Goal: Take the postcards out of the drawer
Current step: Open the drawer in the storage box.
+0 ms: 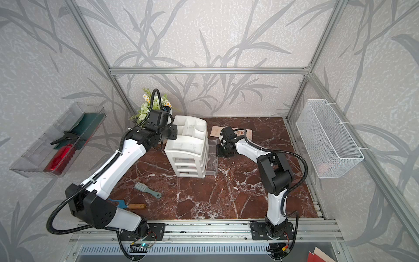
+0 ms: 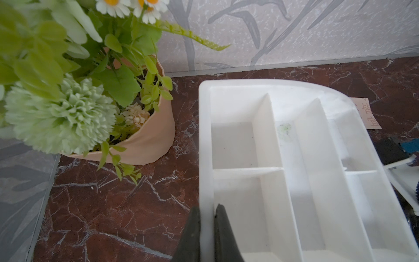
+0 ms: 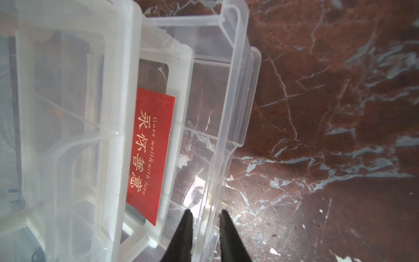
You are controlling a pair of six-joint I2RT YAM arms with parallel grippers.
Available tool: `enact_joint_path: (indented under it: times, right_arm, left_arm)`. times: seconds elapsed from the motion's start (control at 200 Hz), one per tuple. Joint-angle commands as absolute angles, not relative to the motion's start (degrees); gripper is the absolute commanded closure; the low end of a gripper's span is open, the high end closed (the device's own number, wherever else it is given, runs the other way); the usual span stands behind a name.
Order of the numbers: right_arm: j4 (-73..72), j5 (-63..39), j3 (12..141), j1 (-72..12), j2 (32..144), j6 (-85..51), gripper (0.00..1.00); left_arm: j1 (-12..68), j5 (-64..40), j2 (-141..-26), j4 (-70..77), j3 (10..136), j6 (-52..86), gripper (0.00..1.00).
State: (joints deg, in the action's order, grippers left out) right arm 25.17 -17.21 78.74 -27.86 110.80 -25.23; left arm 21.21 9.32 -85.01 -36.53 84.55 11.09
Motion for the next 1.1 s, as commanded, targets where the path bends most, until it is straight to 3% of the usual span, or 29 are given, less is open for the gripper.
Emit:
enact_joint_path:
  times: [0.0,0.43,1.095]
  right_arm:
    - [28.32,-15.34,80.98,-28.78,111.77,-25.28,0.78]
    - [31.38,-13.21,82.11,-29.61,111.56,-26.08,0.88]
    - [35.56,-12.21,78.29,-24.78,106.29,-23.16,0.90]
  left_arm:
    - [20.92,8.11,-86.04,-41.28,82.24,9.67,1.00]
    - [20.92,8.63,-85.33,-40.95,81.50,9.05,1.00]
    - [20.90,10.66,-84.73,-41.46,81.63,8.97,1.00]
